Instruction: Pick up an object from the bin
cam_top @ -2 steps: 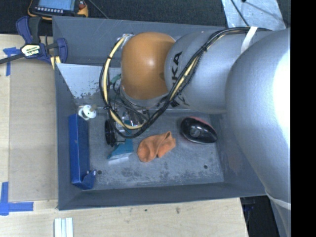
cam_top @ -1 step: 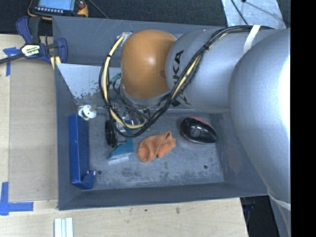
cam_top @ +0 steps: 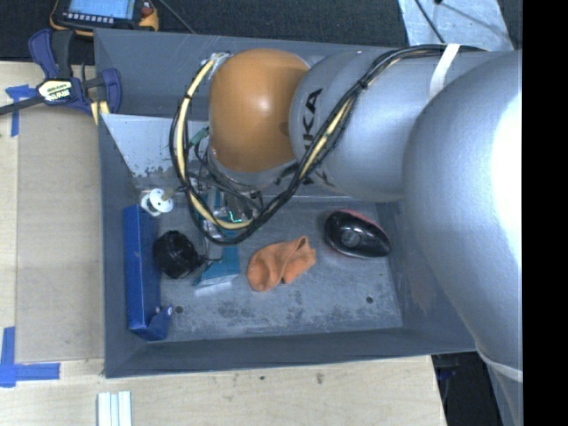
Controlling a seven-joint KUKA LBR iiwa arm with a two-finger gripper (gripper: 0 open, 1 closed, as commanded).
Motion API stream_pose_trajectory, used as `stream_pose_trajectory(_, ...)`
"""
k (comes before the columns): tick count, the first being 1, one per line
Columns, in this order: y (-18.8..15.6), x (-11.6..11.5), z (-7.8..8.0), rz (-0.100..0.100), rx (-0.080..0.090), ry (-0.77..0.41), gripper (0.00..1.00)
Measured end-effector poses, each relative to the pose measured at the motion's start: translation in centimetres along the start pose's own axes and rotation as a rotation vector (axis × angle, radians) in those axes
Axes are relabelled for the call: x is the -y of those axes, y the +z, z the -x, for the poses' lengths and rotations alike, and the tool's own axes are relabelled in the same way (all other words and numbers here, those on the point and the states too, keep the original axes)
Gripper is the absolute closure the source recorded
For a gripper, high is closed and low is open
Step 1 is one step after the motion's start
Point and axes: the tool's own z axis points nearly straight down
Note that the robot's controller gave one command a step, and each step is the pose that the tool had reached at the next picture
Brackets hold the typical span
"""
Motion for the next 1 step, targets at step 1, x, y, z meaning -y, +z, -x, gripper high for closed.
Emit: stream_pose_trajectory(1,2.23,-0.37,0.14,0.000,-0.002,0.004,0.00)
